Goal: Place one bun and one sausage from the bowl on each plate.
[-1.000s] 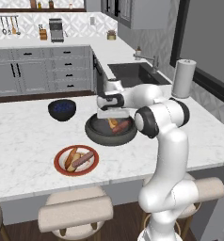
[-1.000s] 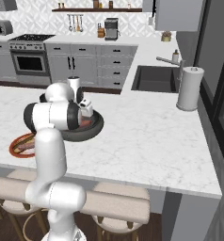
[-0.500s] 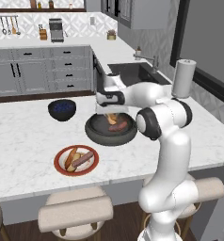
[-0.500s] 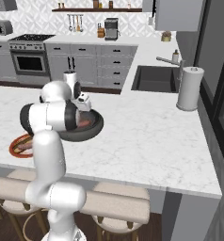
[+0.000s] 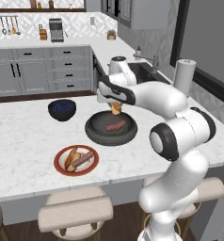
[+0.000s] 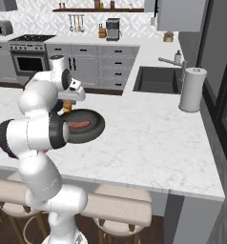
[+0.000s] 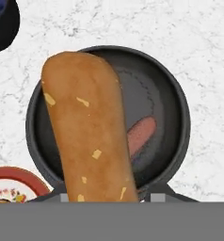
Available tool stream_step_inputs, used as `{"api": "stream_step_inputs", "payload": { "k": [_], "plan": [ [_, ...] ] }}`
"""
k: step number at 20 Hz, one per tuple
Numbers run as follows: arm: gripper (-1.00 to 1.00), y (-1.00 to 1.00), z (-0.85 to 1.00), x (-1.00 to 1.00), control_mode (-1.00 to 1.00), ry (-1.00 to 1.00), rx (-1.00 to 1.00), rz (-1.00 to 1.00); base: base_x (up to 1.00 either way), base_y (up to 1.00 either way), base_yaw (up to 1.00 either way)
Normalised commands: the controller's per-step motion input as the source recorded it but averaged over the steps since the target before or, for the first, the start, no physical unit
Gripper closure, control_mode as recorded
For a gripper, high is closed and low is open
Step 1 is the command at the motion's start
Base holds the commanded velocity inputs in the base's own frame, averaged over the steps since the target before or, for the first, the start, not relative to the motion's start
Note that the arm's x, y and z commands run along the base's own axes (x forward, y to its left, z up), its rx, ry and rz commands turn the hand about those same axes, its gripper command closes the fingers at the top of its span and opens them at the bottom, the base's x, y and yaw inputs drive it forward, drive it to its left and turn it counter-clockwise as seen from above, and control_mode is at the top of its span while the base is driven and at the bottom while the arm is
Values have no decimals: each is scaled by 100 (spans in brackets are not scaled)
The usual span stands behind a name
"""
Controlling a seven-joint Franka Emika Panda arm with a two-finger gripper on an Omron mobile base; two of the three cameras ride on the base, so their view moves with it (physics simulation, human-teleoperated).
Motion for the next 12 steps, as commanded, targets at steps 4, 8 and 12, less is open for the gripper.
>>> {"api": "stream_step_inputs", "payload": {
  "k": [4,8,12],
  "plan": [
    [100,-2,84,-100,-100,0,3,-1,0,0,0],
    [100,-4,83,-100,-100,0,3,-3,0,0,0],
    [100,-1,73,-100,-100,2,0,-4,0,0,0]
  ]
}}
